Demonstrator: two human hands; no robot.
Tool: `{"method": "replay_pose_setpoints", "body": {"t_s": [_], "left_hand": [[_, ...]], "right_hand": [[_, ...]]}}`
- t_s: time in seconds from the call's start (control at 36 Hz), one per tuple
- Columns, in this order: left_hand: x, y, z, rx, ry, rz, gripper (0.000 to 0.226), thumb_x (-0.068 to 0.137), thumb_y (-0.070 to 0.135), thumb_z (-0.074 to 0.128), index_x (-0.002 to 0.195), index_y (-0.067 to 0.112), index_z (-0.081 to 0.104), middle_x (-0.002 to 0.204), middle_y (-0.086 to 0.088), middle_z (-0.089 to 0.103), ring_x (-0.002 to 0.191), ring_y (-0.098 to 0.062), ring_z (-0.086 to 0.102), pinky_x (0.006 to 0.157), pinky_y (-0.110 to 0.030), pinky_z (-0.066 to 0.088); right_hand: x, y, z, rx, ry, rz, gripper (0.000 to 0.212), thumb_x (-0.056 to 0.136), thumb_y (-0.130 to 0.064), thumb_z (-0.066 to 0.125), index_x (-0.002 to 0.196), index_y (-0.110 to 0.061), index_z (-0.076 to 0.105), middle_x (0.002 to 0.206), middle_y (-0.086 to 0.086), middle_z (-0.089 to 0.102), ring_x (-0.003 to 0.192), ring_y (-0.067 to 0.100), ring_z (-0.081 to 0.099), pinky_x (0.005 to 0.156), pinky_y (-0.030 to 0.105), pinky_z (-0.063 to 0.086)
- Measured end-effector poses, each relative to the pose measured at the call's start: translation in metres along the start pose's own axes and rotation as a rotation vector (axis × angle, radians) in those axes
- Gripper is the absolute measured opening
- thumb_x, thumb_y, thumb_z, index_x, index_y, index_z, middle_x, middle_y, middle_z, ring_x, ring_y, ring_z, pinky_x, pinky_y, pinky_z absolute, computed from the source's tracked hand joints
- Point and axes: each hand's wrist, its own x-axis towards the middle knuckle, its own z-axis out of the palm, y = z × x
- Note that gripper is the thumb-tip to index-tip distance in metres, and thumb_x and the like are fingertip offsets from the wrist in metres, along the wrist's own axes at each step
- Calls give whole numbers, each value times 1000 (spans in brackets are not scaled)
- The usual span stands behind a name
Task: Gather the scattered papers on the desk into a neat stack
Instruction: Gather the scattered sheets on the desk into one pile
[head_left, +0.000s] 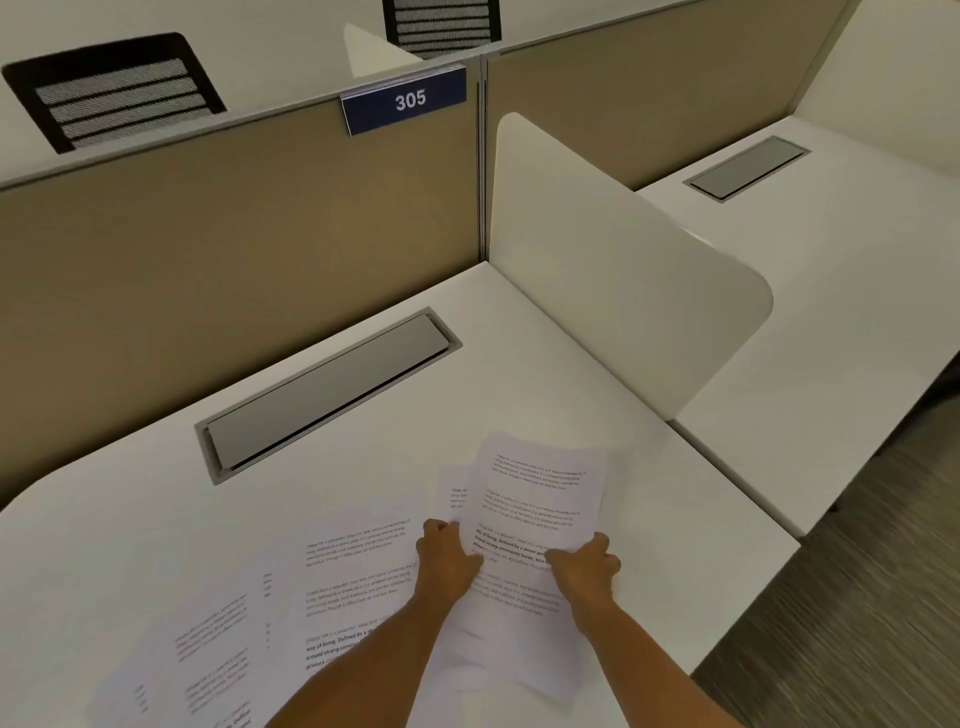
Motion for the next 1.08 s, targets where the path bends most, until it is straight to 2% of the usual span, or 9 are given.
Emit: {"method": "replay_pose_setpoints", "body": {"t_s": [0.11, 0.25, 0.39, 0.61, 0.69, 0.78, 0.92, 0.97, 1.08], "left_hand": [[3, 0, -3, -42, -17, -12, 67, 84, 18, 72, 140, 2, 39, 137, -16, 36, 115, -22, 51, 100, -25, 44], [4, 1, -7, -181, 42, -59, 61, 80, 11, 75, 129, 8, 38, 126, -10, 51, 102, -22, 57, 83, -28, 51], [0, -4, -8, -268, 29, -60, 41, 82, 13, 74, 118, 9, 55, 115, -10, 67, 89, -17, 64, 74, -23, 54], [-15, -2, -9, -311, -5, -16, 41, 83, 20, 75, 119, 7, 60, 116, -8, 67, 99, -20, 64, 79, -26, 52], [-22, -3, -10, -303, 19, 1, 35, 86, 17, 72, 118, 9, 59, 118, -9, 67, 96, -17, 62, 80, -26, 52], [-28, -5, -12, -320, 31, -8, 38, 84, 15, 73, 118, 10, 58, 118, -8, 67, 96, -17, 63, 82, -28, 54], [-41, -5, -18, -378, 78, -39, 58, 82, 25, 76, 133, 8, 51, 128, -4, 60, 112, -23, 60, 91, -27, 47], [-48, -4, -21, -418, 129, -43, 63, 82, 28, 76, 135, 8, 49, 122, -1, 58, 110, -21, 59, 89, -26, 44], [-59, -6, -26, -503, 166, -9, 39, 84, 27, 75, 119, 13, 64, 113, 1, 70, 92, -12, 64, 76, -20, 49]], "right_hand": [[3, 3, 4, 120, -4, -27, 65, 87, -1, 64, 139, -11, 28, 128, 17, 57, 103, 31, 60, 91, 42, 55], [1, 0, 4, 49, 34, -8, 68, 91, -4, 59, 148, -7, 22, 132, 17, 58, 117, 36, 58, 101, 49, 51], [0, 0, 1, 6, 21, -56, 44, 92, -2, 56, 135, -2, 48, 124, 18, 65, 110, 35, 63, 91, 43, 56], [-13, 1, -5, 132, -36, -160, 38, 92, -3, 58, 127, -15, 51, 91, -8, 58, 81, 9, 57, 61, 21, 46], [-18, 2, -6, 143, -43, -184, 29, 93, -7, 60, 117, -19, 52, 93, -7, 60, 84, 12, 60, 65, 24, 48], [-22, 2, -7, 133, -61, -202, 21, 91, -3, 58, 110, -11, 61, 100, 7, 68, 89, 23, 65, 70, 30, 51], [-29, 4, -11, 144, -93, -235, 19, 88, 5, 53, 84, -11, 63, 77, 3, 65, 63, 14, 56, 52, 20, 44], [-31, 5, -14, 155, -116, -243, 14, 87, 3, 54, 85, -5, 65, 77, 6, 66, 65, 17, 56, 56, 23, 46], [-39, 4, -16, 193, -140, -284, 14, 87, -2, 61, 98, -4, 70, 92, 11, 75, 79, 22, 68, 69, 31, 54]]}}
